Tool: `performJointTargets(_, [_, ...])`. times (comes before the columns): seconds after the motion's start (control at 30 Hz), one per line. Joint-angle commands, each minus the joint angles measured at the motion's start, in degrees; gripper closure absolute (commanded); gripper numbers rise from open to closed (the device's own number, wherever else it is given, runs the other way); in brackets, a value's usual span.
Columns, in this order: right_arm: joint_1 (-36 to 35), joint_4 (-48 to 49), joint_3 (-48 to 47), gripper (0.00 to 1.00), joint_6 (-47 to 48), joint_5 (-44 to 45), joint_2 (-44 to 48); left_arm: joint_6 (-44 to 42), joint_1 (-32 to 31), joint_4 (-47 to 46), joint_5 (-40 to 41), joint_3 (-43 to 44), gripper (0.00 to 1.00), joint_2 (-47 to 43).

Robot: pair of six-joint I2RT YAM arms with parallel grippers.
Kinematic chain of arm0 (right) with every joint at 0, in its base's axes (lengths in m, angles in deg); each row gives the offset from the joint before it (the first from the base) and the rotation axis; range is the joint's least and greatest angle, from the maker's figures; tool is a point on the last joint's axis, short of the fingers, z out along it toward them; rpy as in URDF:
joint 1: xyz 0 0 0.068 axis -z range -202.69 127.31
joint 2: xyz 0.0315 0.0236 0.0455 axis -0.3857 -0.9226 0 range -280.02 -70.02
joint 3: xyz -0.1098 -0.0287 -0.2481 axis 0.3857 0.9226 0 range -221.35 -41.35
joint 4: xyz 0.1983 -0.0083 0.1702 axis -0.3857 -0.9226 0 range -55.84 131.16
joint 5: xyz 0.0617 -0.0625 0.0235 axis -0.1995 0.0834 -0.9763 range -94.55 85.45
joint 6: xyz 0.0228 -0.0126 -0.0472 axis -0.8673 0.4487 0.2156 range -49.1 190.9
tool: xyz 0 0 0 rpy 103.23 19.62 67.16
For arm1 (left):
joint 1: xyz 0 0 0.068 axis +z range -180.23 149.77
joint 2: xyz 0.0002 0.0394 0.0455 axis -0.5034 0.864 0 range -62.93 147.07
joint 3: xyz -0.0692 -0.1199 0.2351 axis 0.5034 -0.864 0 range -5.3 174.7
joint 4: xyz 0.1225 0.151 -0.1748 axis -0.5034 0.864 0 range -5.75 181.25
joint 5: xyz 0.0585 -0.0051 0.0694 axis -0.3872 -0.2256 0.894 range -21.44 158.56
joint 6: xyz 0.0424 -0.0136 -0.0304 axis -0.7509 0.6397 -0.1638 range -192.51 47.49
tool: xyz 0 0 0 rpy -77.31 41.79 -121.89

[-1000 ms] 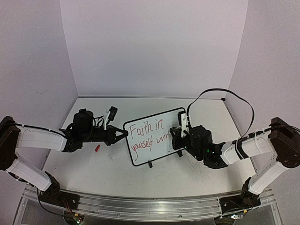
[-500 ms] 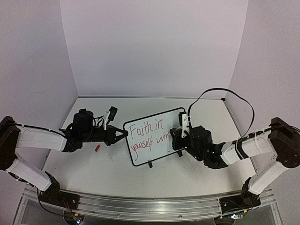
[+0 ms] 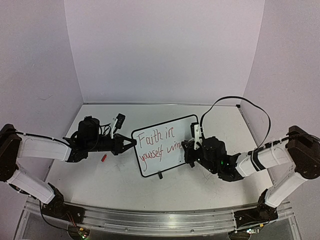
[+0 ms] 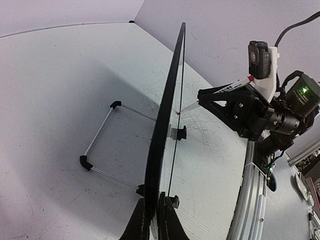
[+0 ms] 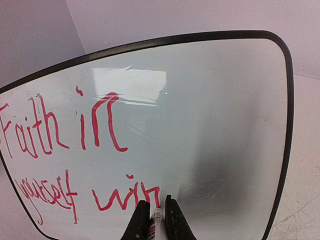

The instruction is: Write a sentence on the whiteboard

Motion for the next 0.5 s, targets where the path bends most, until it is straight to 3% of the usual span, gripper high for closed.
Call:
performJointTargets(0.0, [0.2, -0.31, 0.35, 1.0, 1.29, 0.48, 4.55, -2.8, -0.09, 0.44, 1.1, 1.67, 1.0, -0.48])
performJointTargets(0.47, [1.95, 2.87, -1.73, 1.0, 4.02, 1.35, 2.54, -2.62, -0.19, 0.48, 1.15, 1.65, 1.0, -0.55])
